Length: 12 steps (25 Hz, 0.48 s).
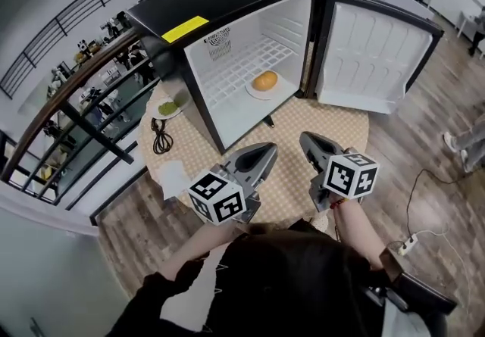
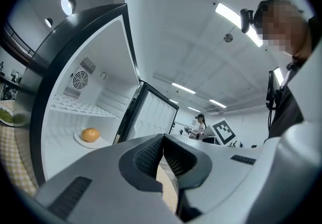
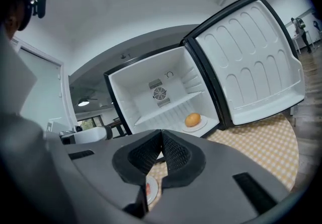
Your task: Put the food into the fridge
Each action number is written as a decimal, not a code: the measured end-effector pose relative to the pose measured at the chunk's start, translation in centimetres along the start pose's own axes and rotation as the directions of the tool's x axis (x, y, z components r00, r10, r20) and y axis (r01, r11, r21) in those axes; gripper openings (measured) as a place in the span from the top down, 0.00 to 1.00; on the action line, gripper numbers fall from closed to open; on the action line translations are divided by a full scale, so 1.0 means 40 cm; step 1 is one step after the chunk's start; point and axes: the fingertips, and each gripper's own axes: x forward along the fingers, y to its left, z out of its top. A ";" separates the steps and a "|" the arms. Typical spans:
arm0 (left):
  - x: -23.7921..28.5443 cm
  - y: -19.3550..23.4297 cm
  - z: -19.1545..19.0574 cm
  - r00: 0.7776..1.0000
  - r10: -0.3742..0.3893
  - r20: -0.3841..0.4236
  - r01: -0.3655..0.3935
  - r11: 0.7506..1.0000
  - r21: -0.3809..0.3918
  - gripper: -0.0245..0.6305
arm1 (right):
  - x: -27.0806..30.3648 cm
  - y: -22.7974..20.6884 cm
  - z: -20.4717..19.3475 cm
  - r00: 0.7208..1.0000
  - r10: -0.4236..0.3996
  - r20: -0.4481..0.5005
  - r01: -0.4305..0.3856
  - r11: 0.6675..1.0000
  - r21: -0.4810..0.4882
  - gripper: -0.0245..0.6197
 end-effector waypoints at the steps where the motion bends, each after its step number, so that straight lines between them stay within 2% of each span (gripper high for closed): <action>1: -0.002 -0.009 -0.006 1.000 0.001 -0.004 -0.001 1.000 0.010 0.94 | -0.010 0.010 -0.005 1.000 0.003 -0.004 -0.003 1.000 -0.014 0.94; 6: 0.006 -0.063 -0.007 1.000 0.010 0.011 -0.011 0.998 0.062 0.94 | -0.068 0.010 -0.034 0.999 0.015 -0.048 -0.017 0.999 -0.046 0.94; 12: 0.071 -0.144 -0.004 0.997 0.047 0.061 -0.051 0.997 0.059 0.94 | -0.165 -0.036 -0.005 0.997 0.018 -0.071 -0.024 0.996 -0.084 0.94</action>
